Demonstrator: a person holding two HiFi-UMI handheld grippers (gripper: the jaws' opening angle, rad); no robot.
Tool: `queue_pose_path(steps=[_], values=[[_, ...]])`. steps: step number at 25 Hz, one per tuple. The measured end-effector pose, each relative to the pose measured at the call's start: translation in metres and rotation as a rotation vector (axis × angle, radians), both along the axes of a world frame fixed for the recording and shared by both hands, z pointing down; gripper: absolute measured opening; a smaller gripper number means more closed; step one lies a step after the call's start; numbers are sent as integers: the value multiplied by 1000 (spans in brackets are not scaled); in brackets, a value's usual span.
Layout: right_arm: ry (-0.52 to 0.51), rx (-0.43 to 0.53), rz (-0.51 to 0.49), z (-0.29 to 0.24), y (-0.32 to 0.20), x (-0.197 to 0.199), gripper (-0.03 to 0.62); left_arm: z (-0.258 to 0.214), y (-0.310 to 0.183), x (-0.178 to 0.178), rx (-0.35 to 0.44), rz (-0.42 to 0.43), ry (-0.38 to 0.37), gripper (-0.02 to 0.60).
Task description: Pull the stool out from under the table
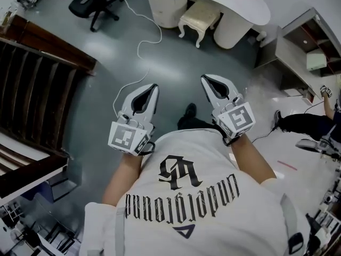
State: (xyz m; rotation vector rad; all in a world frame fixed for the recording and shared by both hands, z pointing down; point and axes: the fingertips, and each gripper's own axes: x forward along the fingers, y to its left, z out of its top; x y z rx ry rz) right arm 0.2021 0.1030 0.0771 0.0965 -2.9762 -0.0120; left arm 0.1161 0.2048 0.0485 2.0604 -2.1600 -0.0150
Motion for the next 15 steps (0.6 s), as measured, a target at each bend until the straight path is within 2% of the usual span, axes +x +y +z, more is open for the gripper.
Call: queue_pose_path(steps=[5,10,15], values=[[6,-10,11,5,-68,-19,2,-2,-63,-34,-5,7,-10,6],[18,-4,14,7,-123,-29,2,-3,-117,-50,-13,23,-22,6],[36,-20,63,16,-157,-41,2,4,-152,-72,-27,46,-7,6]])
